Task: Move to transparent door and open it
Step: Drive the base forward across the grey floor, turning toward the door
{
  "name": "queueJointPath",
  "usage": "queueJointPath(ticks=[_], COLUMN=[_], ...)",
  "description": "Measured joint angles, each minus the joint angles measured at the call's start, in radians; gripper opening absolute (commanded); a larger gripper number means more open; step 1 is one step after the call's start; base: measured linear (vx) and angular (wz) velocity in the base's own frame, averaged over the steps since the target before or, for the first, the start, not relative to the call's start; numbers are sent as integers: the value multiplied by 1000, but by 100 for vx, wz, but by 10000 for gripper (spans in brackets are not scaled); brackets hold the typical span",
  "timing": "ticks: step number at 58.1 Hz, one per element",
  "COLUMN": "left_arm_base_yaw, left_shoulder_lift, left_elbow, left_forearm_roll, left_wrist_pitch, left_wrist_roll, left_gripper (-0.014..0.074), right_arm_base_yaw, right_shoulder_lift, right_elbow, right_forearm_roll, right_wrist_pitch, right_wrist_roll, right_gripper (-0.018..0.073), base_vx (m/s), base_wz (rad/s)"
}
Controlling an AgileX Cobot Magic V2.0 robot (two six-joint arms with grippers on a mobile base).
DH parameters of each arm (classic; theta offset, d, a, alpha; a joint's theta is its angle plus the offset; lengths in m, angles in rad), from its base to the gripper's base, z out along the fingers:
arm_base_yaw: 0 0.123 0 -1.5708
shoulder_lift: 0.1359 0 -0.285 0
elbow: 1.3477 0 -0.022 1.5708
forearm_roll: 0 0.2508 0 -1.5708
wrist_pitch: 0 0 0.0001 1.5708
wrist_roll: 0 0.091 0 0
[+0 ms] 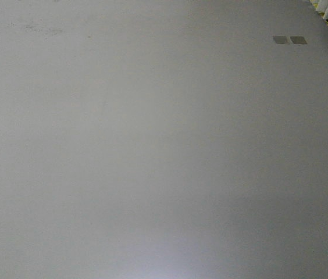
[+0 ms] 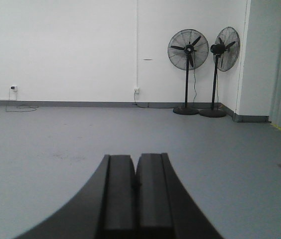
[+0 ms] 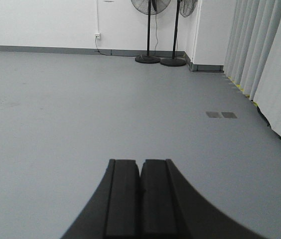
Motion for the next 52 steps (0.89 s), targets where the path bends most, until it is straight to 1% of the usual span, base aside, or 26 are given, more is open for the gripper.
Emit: queueJointPath(ticks=[28, 52], left_arm_base_yaw=[0, 0], left_shoulder_lift=[0, 0], left_elbow=[0, 0], left_forearm_roll=[0, 0], left_wrist_pitch=[0, 0], left_wrist_roll=[0, 0], left_gripper=[-6, -6], right_arm_base_yaw=[0, 0], right_shoulder_lift=[0, 0], right_elbow=[0, 0], right_forearm_roll=[0, 0], right_wrist_pitch=[0, 0], right_wrist_roll=[0, 0], right_gripper=[-8, -8], base_vx=[7, 25], base_wz=[-1, -1])
